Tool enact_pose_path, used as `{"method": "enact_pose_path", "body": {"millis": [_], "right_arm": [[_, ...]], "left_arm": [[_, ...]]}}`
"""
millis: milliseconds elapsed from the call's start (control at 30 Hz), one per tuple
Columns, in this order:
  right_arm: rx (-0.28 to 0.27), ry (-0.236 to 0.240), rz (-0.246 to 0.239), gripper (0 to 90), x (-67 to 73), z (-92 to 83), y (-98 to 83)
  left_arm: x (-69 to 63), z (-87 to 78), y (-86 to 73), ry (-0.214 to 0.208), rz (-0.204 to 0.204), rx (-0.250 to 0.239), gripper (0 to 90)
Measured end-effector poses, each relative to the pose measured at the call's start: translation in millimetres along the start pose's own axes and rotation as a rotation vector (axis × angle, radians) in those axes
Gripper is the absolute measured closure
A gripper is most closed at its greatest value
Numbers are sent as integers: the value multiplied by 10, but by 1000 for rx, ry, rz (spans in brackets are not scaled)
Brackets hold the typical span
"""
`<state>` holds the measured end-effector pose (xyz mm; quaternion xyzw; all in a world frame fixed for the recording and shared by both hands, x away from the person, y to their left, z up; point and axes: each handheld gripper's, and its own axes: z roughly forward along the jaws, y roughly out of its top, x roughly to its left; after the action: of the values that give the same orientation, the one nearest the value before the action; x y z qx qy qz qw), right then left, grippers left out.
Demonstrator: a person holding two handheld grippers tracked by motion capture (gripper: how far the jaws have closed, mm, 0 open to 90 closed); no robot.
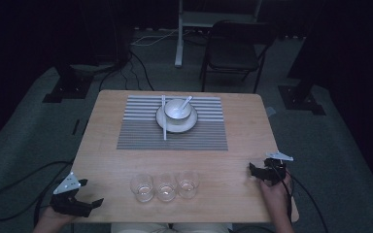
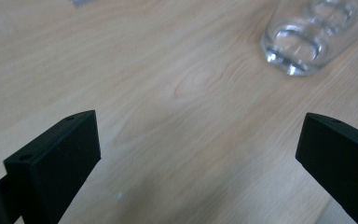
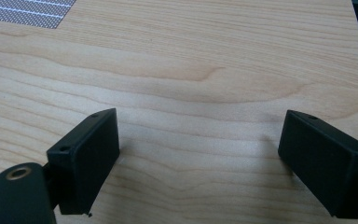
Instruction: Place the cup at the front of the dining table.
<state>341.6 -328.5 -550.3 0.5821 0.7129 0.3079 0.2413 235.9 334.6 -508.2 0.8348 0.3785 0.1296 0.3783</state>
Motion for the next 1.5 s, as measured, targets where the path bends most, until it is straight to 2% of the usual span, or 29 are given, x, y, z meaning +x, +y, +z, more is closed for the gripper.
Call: {"method": "enact_pose_path", "body": {"millis": [233, 267, 500, 533, 567, 633, 833, 900, 1000, 1200, 1500], "right_arm": [[0, 0, 0, 118, 0, 0, 0], [0, 0, 0, 118, 0, 0, 0], [0, 0, 0, 118, 0, 0, 0], [0, 0, 0, 118, 0, 0, 0], [0, 0, 0, 118, 0, 0, 0], [0, 0, 0, 118, 0, 0, 0], [0, 0, 0, 118, 0, 0, 0], [0, 0, 0, 118, 0, 0, 0], [0, 0, 0, 118, 0, 0, 0], [0, 0, 0, 118, 0, 0, 0], [0, 0, 0, 118, -1, 0, 0]], "left_arm": [[-143, 38, 180, -35, 42, -31, 0], [-164, 47, 208, -52, 49, -32, 0], [-264, 132, 373, -95, 84, -44, 0], [-279, 144, 392, -111, 94, -44, 0], [-297, 156, 412, -105, 94, -51, 0], [-328, 178, 449, -128, 102, -57, 0], [-417, 237, 570, -154, 130, -66, 0], [-437, 255, 611, -176, 138, -68, 0], [-475, 287, 672, -182, 154, -63, 0], [-548, 372, 798, -231, 183, -39, 0], [-692, 566, 998, -268, 235, 0, 0]]}}
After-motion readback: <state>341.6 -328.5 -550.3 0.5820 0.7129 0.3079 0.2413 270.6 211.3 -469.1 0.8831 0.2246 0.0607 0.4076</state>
